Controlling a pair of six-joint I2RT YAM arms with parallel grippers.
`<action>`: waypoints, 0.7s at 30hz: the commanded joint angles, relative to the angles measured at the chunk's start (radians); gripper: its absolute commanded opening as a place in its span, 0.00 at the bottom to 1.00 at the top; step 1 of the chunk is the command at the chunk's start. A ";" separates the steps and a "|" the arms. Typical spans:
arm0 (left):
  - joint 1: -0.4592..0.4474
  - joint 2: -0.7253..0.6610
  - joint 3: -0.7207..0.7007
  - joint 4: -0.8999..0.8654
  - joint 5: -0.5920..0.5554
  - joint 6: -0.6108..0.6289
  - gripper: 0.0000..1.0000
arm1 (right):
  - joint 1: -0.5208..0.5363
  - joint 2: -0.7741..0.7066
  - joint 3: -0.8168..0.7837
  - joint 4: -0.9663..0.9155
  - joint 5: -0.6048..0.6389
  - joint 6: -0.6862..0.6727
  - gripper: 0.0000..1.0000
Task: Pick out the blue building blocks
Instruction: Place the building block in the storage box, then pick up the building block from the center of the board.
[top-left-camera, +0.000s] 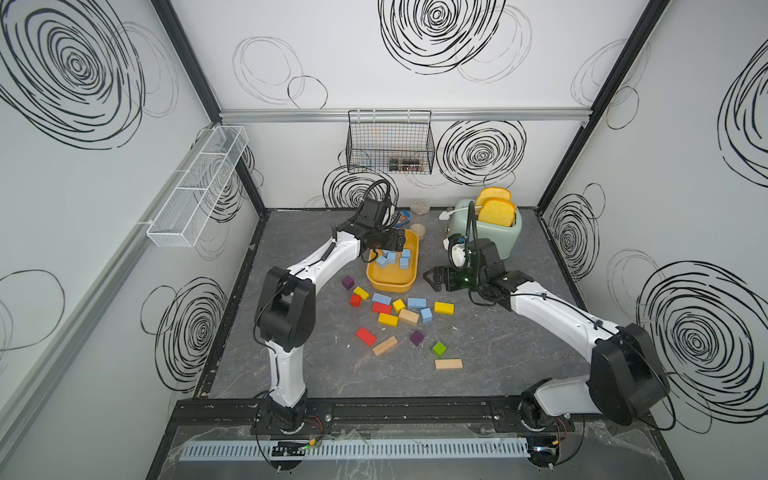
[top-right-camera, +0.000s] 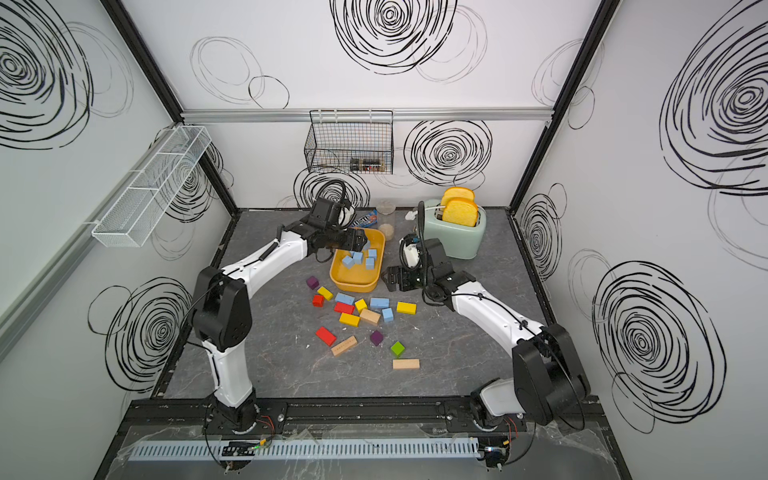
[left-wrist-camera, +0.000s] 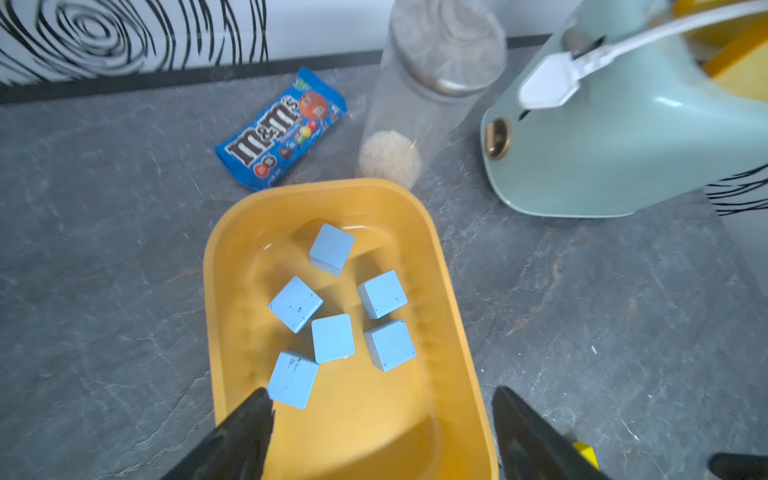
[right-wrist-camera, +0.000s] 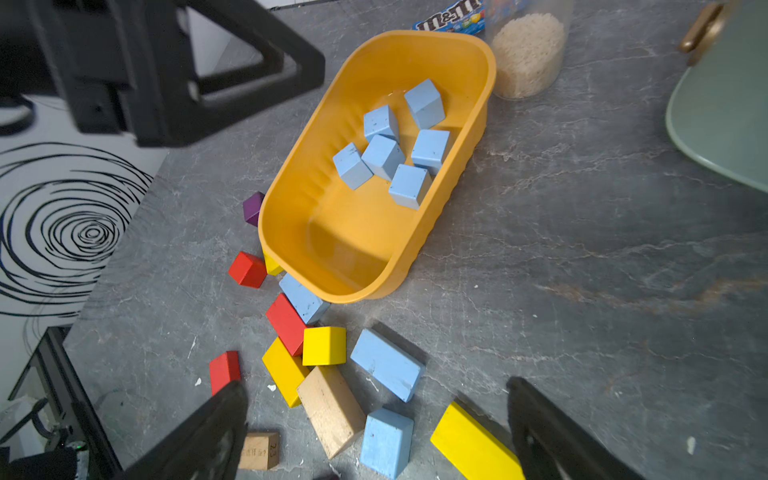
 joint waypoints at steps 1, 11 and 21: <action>-0.017 -0.096 -0.081 0.054 0.015 0.043 0.94 | 0.038 -0.026 0.003 -0.085 0.069 -0.034 0.99; -0.045 -0.393 -0.382 0.101 0.001 0.066 0.96 | 0.114 -0.025 -0.052 -0.126 0.136 -0.015 0.95; -0.043 -0.633 -0.656 0.112 0.060 0.102 0.96 | 0.120 0.024 -0.069 -0.189 0.135 -0.004 0.86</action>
